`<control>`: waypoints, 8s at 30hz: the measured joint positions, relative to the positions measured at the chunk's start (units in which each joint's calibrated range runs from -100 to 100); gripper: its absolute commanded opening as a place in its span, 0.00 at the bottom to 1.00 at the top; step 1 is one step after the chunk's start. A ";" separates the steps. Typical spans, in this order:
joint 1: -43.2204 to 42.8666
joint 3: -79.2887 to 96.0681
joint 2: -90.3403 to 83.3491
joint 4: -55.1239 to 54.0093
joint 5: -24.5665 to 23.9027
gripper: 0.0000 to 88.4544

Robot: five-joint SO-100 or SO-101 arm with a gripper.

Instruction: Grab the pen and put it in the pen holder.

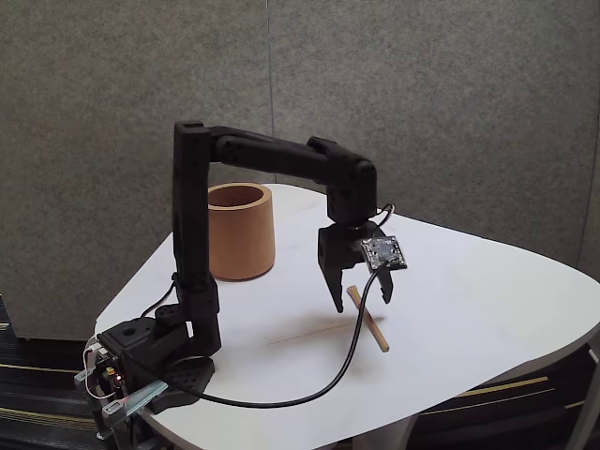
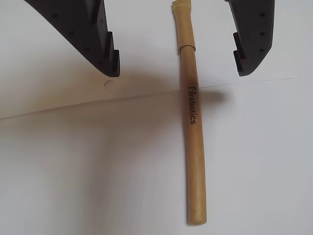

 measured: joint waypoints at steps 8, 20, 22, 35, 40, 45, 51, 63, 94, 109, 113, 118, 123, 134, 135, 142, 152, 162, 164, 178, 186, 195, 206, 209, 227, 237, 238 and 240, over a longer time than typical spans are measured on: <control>0.66 -0.09 3.90 1.95 0.10 0.38; 0.59 -2.08 7.11 2.63 0.10 0.38; 0.59 -2.17 7.71 2.71 0.10 0.38; 0.44 -5.32 9.23 2.88 1.51 0.38; 0.51 -5.32 9.23 2.88 2.20 0.38; 0.59 -5.32 9.23 2.88 4.64 0.38; 0.59 -5.32 9.23 2.88 7.77 0.38; 0.59 -6.05 9.31 2.03 9.43 0.38; -0.37 -1.90 7.87 -5.00 9.52 0.01; -0.44 -1.99 7.87 -4.83 9.57 0.01; -0.51 -1.99 7.79 -4.58 9.57 0.01; -0.51 -1.99 5.59 -3.90 9.52 0.01; -0.44 -1.99 -4.15 -3.81 9.52 0.01; -7.79 -7.40 -26.25 -4.15 10.45 0.01; -9.40 -8.48 -27.43 -4.15 11.14 0.01; -20.27 -12.18 -32.43 -4.07 20.27 0.01; -29.97 -11.46 -36.58 -13.22 38.34 0.01; -39.96 11.73 -50.97 -28.81 49.08 0.01; -41.20 18.86 -54.87 -32.80 50.01 0.01; -49.50 51.90 -63.25 -63.39 51.38 0.01; -51.78 64.89 -63.25 -75.25 51.38 0.01; -53.10 72.83 -63.34 -83.64 51.38 0.01; -52.59 73.10 -63.42 -83.64 51.38 0.22; -52.59 73.10 -63.42 -83.64 51.38 0.35; -52.59 64.80 -63.42 -85.93 51.38 0.39; -43.19 42.33 -63.51 -86.02 50.26 0.39; -40.84 42.15 -63.51 -86.02 49.04 0.39; -35.84 42.15 -63.51 -85.00 45.42 0.39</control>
